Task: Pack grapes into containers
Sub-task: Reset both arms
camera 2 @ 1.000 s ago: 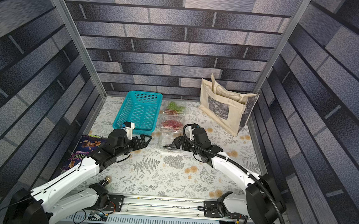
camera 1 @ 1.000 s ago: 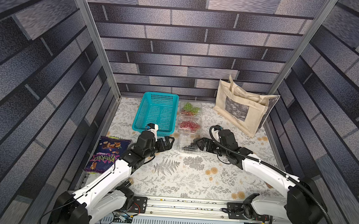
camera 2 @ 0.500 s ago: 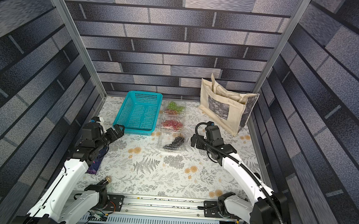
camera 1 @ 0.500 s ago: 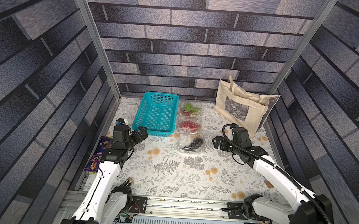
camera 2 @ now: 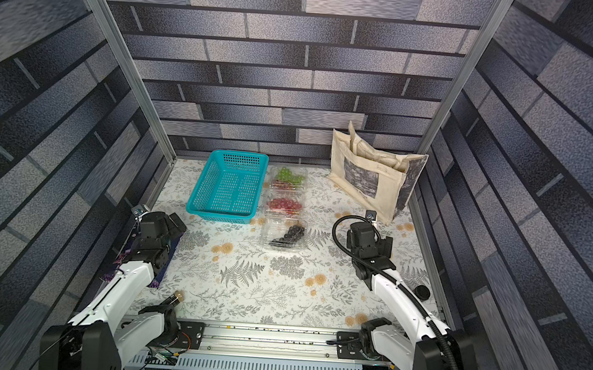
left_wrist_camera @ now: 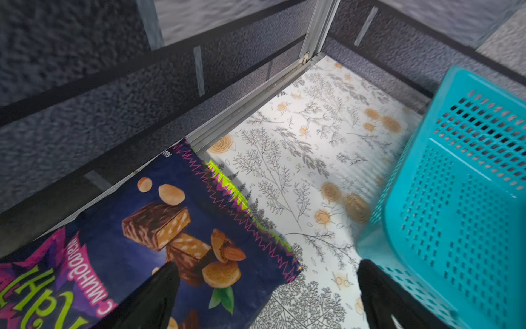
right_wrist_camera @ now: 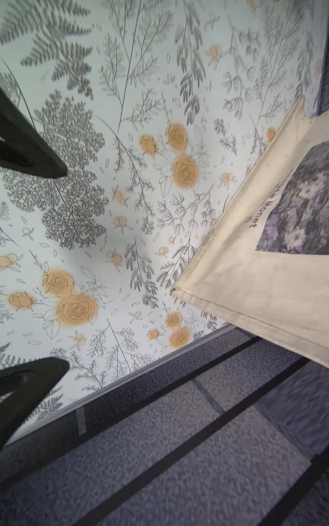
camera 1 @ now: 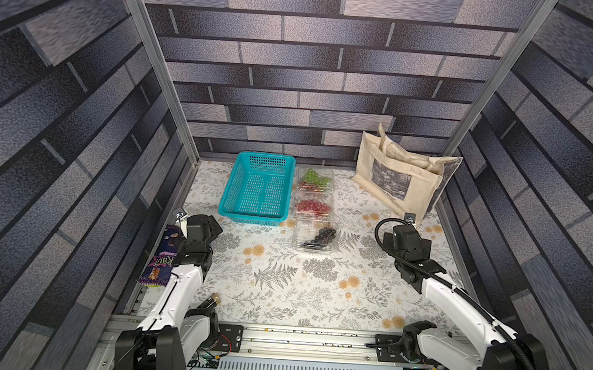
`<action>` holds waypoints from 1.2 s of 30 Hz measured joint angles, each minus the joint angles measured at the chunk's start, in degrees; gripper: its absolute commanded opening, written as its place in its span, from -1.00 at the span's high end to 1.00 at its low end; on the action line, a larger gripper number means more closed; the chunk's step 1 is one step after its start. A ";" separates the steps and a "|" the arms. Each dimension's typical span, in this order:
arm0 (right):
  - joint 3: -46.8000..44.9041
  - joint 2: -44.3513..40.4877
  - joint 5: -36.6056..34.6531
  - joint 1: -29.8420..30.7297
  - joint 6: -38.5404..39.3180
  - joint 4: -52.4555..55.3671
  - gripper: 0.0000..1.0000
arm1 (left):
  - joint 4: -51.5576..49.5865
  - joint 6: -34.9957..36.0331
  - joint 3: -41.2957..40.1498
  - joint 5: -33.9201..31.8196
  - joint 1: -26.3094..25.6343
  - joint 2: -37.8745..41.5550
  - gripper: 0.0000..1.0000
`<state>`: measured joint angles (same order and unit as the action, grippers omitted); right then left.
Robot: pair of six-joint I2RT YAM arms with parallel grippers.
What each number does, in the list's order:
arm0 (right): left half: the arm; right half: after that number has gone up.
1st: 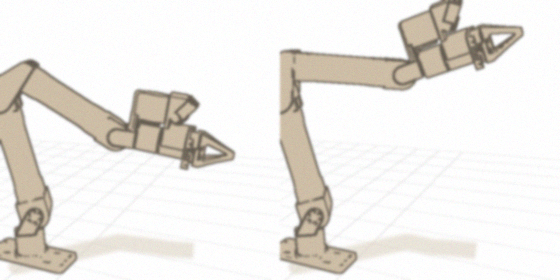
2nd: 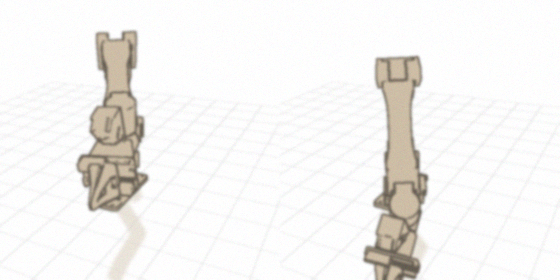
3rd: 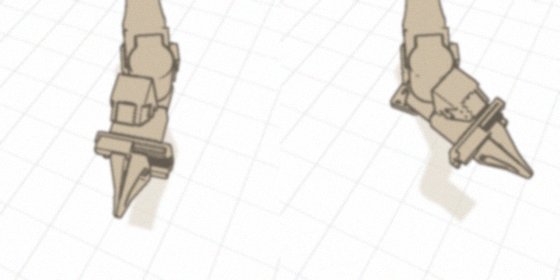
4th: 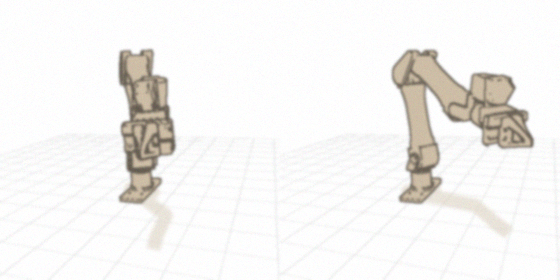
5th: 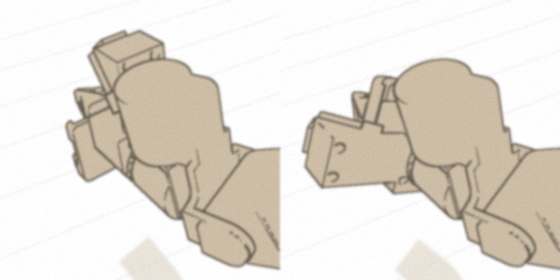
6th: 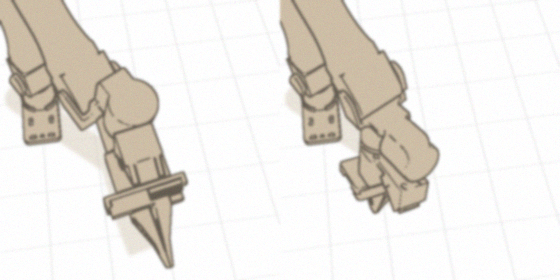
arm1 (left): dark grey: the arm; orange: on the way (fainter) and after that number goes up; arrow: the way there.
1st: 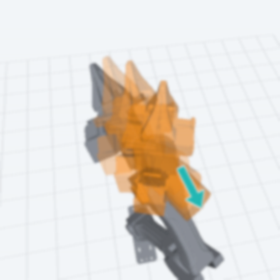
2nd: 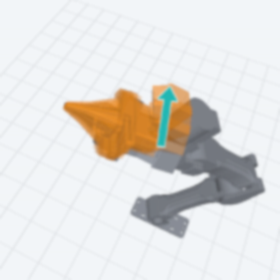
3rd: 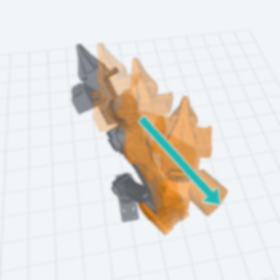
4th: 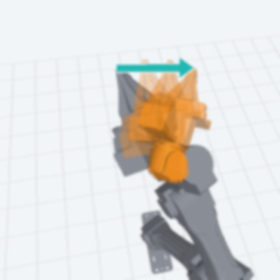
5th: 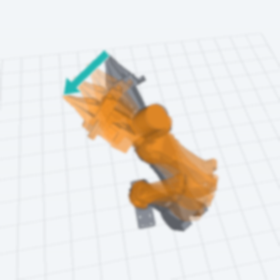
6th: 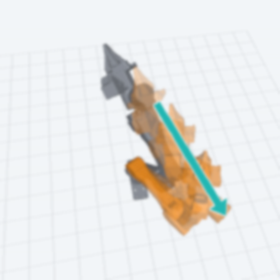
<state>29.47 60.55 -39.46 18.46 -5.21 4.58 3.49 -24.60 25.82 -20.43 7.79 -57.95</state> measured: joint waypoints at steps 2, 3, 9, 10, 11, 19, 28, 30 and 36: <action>-1.92 0.31 -1.36 0.00 1.44 -3.28 -1.00 | 3.61 0.98 -0.85 -0.87 0.20 -1.81 -1.00; -2.89 0.68 -1.53 -0.02 2.16 -5.53 -1.00 | 6.23 1.53 -1.53 -1.11 0.28 -2.89 -1.00; -8.00 4.00 0.70 -0.55 6.25 -20.06 -1.00 | 19.28 4.70 -3.41 -0.98 -0.02 -12.33 -1.00; -8.90 5.18 1.95 -0.98 6.97 -23.12 -1.00 | 21.51 5.29 -3.56 -0.79 -0.35 -14.43 -1.00; -9.49 6.12 2.67 -1.27 7.50 -25.33 -1.00 | 22.75 5.81 -3.65 -0.72 -0.57 -15.63 -1.00; -12.09 15.65 10.51 -3.28 11.37 -43.95 -1.00 | 37.40 9.94 -6.40 3.13 -1.07 -19.19 -1.00; -11.89 22.49 17.49 -5.20 13.60 -53.94 -1.00 | 53.68 14.40 -11.63 6.27 -3.17 -26.80 -1.00; -11.85 22.67 19.39 -7.52 12.46 -54.93 -1.00 | 56.68 15.28 -11.43 6.86 -3.23 -28.57 -1.00; -10.95 27.65 22.08 -13.62 7.52 -57.31 -1.00 | 59.54 16.11 -11.13 7.13 -3.63 -31.85 -1.00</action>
<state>18.52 88.20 -17.39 4.84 2.31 -52.73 63.02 -8.49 14.70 -13.30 4.16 -89.80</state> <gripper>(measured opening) 0.999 0.999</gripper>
